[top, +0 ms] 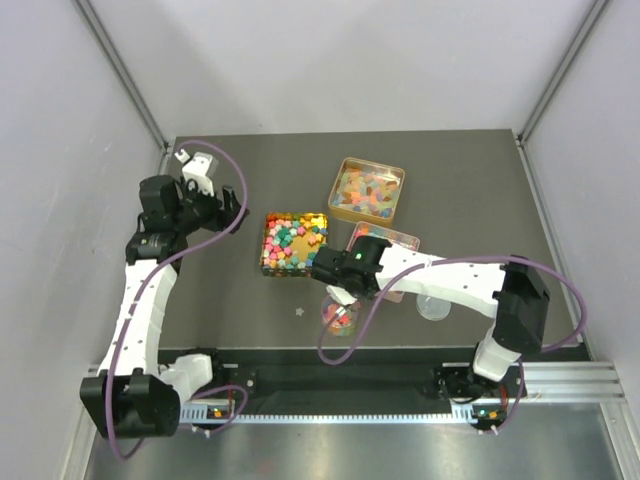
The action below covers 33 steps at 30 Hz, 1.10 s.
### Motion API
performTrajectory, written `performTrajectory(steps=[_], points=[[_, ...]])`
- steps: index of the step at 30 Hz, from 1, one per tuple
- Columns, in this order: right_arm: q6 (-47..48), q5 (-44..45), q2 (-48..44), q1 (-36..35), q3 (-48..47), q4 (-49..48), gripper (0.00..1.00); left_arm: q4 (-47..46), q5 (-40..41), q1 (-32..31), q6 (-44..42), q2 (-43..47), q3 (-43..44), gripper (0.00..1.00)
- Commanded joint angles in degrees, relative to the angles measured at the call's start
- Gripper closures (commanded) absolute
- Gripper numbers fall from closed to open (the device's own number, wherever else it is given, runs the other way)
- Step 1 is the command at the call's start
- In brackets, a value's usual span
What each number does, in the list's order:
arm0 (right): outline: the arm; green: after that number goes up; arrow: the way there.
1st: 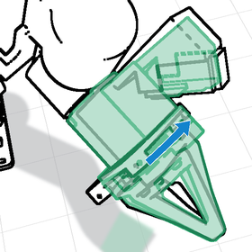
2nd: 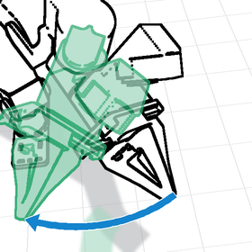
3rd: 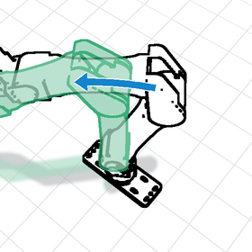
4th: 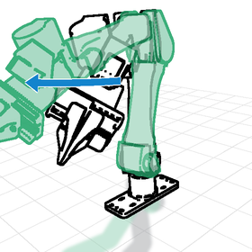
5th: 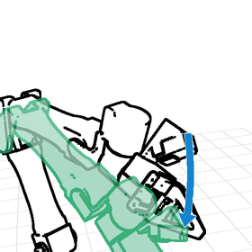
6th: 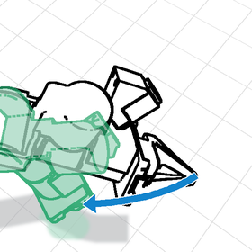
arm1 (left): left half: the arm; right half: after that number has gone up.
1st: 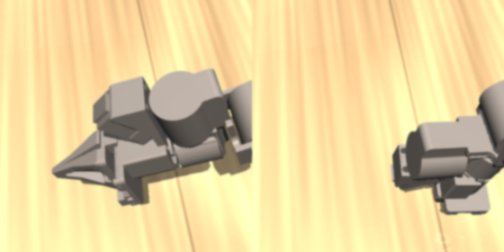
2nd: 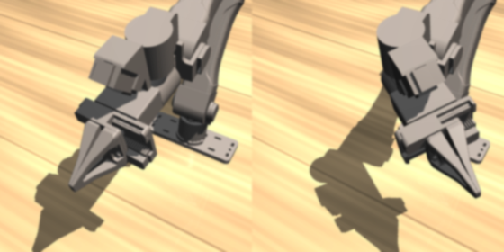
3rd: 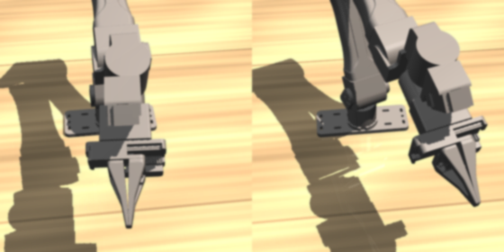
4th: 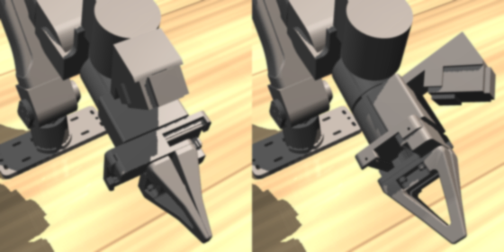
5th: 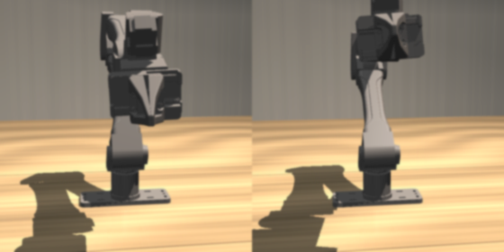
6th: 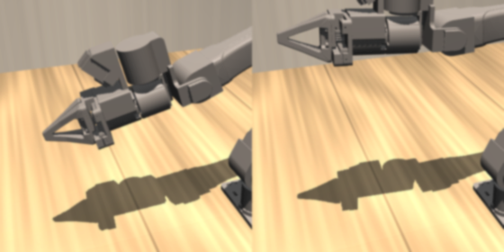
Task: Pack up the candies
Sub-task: Place the fake candies in the packing bottle, then scoop the fake candies from the storage box.
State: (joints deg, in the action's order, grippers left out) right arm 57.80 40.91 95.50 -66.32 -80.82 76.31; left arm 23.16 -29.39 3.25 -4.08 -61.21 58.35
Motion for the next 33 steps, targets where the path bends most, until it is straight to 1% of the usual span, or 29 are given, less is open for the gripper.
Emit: performTrajectory(steps=[1, 6, 9, 11, 12, 13, 14, 15, 17, 19, 20, 22, 23, 26, 29, 30, 33], points=[[-1.1, 6.4, -1.0, -2.1, -1.0, 8.1, 1.0, -3.3, -1.5, 0.3, 0.7, 2.8, -0.8, 0.21], [-0.7, 8.0, -1.0, -3.2, -2.0, 8.1, 1.0, -1.2, -1.5, 0.2, -0.5, 3.5, 1.0, 0.2], [0.3, 8.0, -1.1, -3.2, -5.1, 8.0, 1.0, 0.5, -3.0, 0.3, -0.4, 3.3, 3.1, 0.2], [0.6, 6.4, -0.6, -2.1, -11.2, 7.7, 1.0, 1.5, -5.9, 0.3, 0.9, 3.1, 4.1, 0.21], [0.1, 3.6, 0.9, -1.4, -14.3, 7.8, 1.0, 2.1, -6.9, 0.3, 1.7, 2.2, 5.4, 0.21], [-0.6, 1.8, 2.0, 0.7, -21.2, 7.8, 1.0, 4.2, -10.3, 0.2, 2.8, 1.5, 6.4, 0.21], [-2.0, -1.7, 3.9, 1.9, -24.5, 7.8, 1.0, 5.6, -11.8, 0.3, 3.3, -0.5, 9.2, 0.21], [-2.8, -3.7, 4.8, 3.1, -30.5, 7.8, 1.0, 9.1, -13.6, 0.2, 3.8, -1.7, 10.9, 0.21], [-4.5, -9.0, 6.5, 6.7, -34.6, 6.3, 1.0, 12.4, -18.6, 0.2, 3.8, -5.1, 15.3, 0.21], [-4.5, -10.5, 6.7, 9.1, -34.9, 3.6, 1.0, 17.2, -21.8, 0.1, 3.6, -7.4, 18.1, 0.22], [-3.5, -10.5, 6.5, 9.5, -34.0, 2.0, 1.0, 18.3, -25.1, 0.0, 3.0, -9.5, 20.8, 0.23], [-1.9, -11.4, 6.4, 10.9, -32.3, -1.9, 1.0, 20.6, -27.8, -0.3, 2.7, -11.3, 23.6, 0.26], [-1.8, -12.0, 7.0, 11.4, -32.3, -2.9, 1.0, 20.9, -29.5, -0.6, 2.8, -12.9, 25.8, 0.27], [-2.1, -12.9, 9.8, 12.9, -34.3, -3.8, 1.0, 20.9, -31.9, -1.3, 3.8, -15.8, 28.8, 0.3], [-2.7, -15.6, 12.4, 14.3, -38.0, -5.2, 1.0, 21.1, -33.5, -3.1, 6.8, -17.5, 29.0, 0.32], [-2.6, -15.9, 12.9, 14.7, -39.1, -6.1, 1.0, 21.2, -32.9, -5.4, 6.8, -17.9, 28.7, 0.32], [-2.4, -16.6, 14.3, 15.0, -41.0, -7.6, 1.0, 19.9, -29.4, -8.3, 6.9, -17.7, 26.5, 0.32]])
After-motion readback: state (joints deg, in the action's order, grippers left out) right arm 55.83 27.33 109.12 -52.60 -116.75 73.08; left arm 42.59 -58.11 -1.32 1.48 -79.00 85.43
